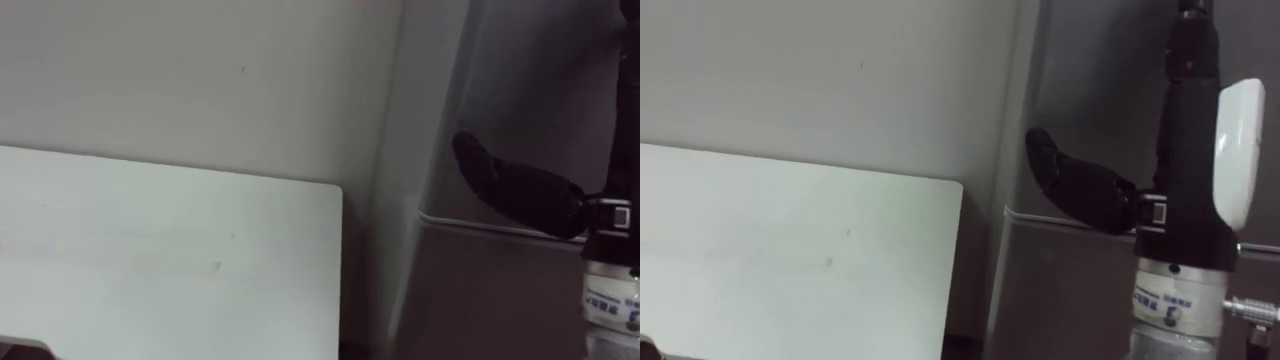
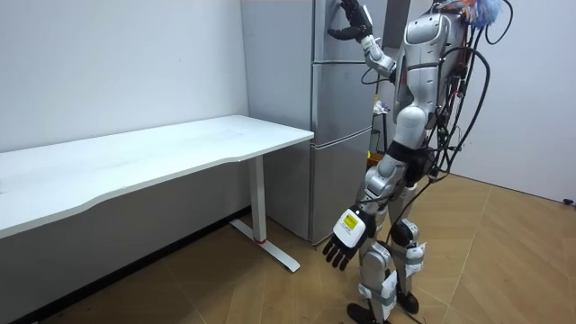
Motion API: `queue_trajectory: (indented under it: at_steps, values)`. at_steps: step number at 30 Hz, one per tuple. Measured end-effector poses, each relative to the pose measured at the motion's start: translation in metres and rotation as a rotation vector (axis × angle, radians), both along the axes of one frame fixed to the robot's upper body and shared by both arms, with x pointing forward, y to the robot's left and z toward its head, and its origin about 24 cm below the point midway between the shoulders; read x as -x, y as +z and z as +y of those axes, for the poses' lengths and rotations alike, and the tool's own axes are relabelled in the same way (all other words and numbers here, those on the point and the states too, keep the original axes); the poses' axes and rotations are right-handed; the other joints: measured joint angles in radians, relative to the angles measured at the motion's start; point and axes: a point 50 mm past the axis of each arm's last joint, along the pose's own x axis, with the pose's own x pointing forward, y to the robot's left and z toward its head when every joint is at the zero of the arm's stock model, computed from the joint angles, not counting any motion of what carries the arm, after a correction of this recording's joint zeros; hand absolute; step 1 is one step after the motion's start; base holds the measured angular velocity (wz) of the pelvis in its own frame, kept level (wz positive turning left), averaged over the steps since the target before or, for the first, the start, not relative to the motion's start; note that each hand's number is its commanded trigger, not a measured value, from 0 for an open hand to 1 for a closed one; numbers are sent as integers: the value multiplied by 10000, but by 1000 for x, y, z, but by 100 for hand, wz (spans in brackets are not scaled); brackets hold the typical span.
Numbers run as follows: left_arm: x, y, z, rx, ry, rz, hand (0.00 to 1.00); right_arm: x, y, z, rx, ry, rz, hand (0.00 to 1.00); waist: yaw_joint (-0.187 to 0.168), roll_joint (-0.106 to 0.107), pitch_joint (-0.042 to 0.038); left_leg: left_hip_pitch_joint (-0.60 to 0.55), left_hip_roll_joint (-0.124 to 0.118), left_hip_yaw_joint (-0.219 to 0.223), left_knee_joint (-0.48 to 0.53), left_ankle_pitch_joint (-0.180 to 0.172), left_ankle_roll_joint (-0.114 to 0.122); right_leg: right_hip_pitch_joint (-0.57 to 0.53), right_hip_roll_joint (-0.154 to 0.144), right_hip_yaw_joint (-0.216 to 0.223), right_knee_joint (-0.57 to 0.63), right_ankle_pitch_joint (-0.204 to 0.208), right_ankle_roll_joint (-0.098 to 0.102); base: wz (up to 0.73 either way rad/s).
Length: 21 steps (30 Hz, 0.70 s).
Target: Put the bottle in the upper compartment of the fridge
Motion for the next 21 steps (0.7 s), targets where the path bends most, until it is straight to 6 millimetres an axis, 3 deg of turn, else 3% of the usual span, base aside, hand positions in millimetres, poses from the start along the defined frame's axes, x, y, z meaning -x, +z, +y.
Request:
queue_trajectory:
  at_steps: [21]
  values:
    - [-5, 1, 5, -122, 130, 47, 0, -7, 3, 4, 650, -22, 95, 0, 277, 50, -29, -16, -101, -214, 3, 24, -14, 68, -25, -254, -1, 0, 0, 3]
